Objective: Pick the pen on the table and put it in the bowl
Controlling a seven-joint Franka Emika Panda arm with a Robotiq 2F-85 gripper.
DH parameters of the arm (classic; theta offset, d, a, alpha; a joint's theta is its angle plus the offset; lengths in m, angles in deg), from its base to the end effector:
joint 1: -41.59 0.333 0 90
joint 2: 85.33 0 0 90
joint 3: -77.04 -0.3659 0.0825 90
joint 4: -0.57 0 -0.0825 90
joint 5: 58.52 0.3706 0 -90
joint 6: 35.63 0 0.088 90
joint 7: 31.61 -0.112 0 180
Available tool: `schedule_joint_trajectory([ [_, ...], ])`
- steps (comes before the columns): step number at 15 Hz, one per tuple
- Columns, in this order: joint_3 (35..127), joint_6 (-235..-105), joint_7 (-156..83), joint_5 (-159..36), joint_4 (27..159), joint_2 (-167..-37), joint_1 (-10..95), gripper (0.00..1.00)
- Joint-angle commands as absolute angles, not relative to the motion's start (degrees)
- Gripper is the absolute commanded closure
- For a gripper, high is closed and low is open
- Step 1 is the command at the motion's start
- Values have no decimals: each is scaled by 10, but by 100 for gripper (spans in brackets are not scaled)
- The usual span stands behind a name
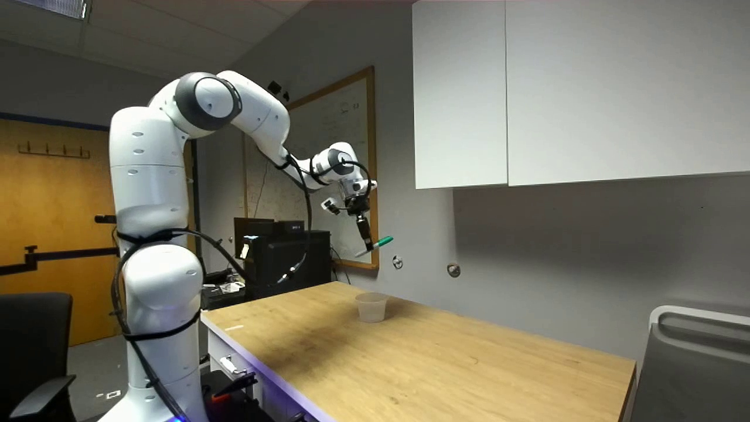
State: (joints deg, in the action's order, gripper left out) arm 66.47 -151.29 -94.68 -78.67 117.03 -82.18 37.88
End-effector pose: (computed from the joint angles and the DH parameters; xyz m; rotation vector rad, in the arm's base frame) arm 0.5281 0.0435 0.5269 2.6299 -1.1647 0.3206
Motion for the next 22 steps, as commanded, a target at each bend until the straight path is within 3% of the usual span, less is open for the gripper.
schedule_joint_trajectory([
  [1,686,-1471,-970,-838,1073,-917,413,91],
  [12,750,-1440,-969,-859,937,-1091,518,92],
  [22,780,-1450,-963,-853,924,-1143,551,92],
])
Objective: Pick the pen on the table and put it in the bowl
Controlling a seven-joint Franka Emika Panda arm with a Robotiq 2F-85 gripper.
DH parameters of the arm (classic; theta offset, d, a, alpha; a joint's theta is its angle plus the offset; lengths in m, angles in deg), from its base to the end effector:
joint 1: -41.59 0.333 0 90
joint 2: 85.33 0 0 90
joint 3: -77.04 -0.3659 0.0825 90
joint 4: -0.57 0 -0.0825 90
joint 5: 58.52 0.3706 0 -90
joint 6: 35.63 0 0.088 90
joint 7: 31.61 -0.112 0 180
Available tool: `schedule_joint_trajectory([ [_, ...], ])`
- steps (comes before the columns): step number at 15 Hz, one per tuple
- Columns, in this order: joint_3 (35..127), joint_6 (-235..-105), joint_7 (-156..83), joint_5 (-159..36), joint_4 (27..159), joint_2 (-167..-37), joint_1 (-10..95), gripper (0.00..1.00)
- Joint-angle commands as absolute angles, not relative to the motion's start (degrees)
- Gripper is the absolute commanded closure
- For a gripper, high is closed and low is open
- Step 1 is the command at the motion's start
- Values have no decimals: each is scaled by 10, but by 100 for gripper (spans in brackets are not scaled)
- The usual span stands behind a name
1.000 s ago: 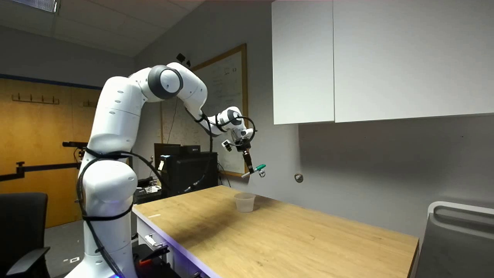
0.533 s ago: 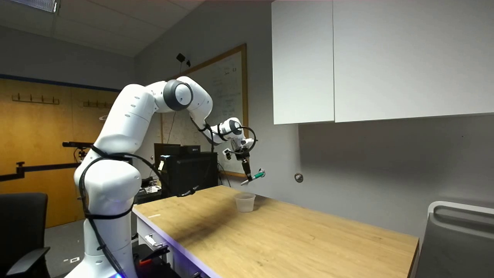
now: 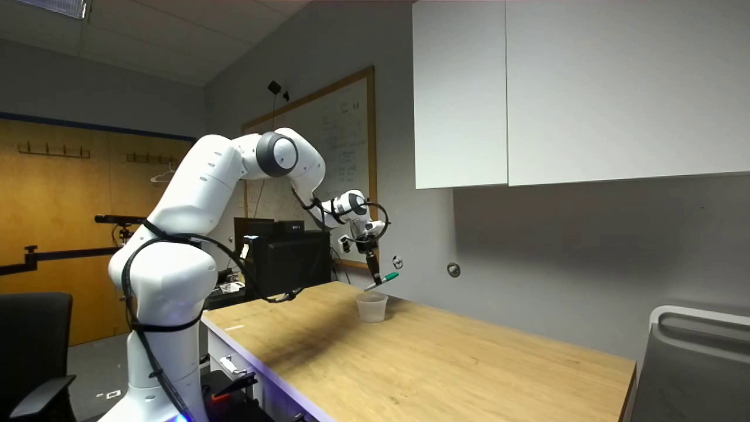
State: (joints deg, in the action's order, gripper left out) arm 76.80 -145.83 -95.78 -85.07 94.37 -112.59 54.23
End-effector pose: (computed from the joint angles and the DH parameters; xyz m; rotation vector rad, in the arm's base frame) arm 0.6610 0.1165 0.3801 2.5370 -0.9134 0.1559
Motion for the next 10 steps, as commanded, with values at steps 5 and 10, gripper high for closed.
schedule_joint_trajectory([
  [5,789,-1452,-965,-851,925,-1157,551,92],
  [10,795,-1446,-968,-856,922,-1169,556,92],
])
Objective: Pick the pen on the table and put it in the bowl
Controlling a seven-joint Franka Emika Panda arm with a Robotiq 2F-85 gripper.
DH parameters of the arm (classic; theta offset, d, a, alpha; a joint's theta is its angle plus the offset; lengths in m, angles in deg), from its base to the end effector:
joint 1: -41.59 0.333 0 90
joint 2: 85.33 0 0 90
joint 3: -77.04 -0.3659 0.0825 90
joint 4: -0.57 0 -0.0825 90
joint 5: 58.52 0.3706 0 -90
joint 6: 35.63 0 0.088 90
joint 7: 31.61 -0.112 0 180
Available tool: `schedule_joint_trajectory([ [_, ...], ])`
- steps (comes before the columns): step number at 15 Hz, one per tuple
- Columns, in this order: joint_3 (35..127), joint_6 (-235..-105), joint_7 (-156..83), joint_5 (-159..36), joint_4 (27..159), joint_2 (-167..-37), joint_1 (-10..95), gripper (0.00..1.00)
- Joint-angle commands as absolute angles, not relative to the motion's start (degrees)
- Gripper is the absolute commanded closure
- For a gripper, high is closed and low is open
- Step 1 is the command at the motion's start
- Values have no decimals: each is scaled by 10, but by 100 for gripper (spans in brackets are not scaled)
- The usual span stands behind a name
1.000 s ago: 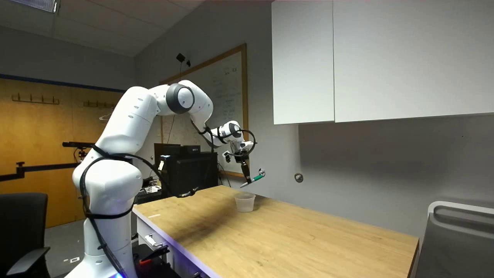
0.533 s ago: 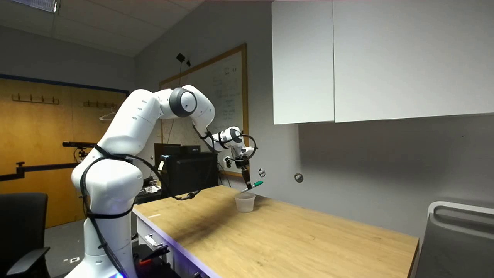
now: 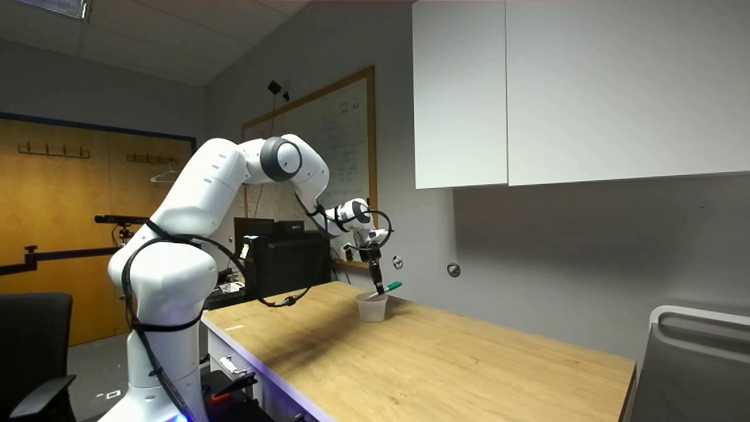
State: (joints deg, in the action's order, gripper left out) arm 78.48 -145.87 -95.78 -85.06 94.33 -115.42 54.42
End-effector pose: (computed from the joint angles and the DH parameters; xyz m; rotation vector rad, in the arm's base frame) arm 0.6651 0.1025 0.3478 2.4973 -0.9171 0.1035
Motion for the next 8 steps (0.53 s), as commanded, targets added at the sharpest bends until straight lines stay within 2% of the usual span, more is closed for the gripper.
schedule_joint_trajectory([
  [1,796,-1446,-968,-856,922,-1170,558,92],
  [2,798,-1444,-968,-858,922,-1172,560,51],
  [3,799,-1442,-968,-859,921,-1173,562,50],
  [4,800,-1440,-968,-860,921,-1173,564,45],
  [8,802,-1430,-966,-868,914,-1173,571,15],
])
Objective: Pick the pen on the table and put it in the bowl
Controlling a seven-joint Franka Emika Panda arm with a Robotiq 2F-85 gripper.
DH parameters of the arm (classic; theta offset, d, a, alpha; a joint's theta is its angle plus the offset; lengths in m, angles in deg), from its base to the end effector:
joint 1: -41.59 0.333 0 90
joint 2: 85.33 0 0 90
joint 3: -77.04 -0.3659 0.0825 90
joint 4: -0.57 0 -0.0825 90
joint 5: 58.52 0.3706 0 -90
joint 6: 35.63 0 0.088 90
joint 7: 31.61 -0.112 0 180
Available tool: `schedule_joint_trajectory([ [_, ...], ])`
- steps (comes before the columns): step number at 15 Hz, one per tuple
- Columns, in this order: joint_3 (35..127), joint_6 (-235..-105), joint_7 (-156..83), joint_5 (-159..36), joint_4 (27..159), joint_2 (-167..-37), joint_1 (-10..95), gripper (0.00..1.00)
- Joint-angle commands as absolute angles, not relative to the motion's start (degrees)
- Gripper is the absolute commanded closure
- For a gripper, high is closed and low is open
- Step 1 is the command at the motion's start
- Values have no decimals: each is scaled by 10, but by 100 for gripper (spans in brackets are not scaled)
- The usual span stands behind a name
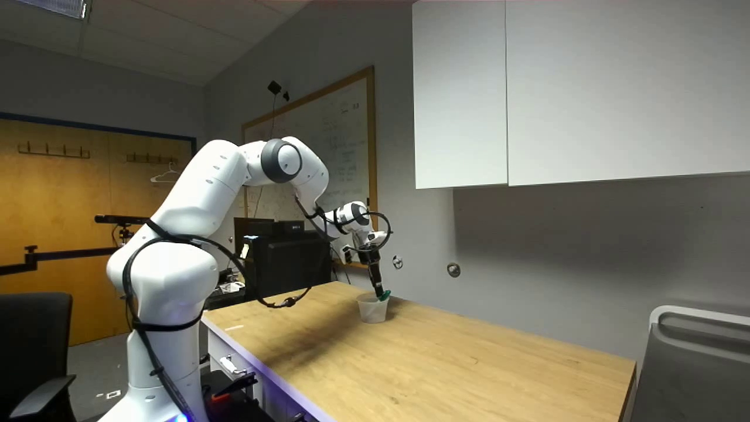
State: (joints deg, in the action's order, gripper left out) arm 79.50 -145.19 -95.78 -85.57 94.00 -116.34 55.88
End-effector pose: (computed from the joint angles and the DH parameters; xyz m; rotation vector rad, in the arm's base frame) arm 0.6646 0.1082 0.3396 2.4778 -0.8911 0.0970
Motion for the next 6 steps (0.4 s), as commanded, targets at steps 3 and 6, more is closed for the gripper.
schedule_joint_trajectory([
  [3,802,-1424,-962,-872,912,-1171,575,0],
  [6,802,-1421,-961,-872,907,-1169,575,0],
])
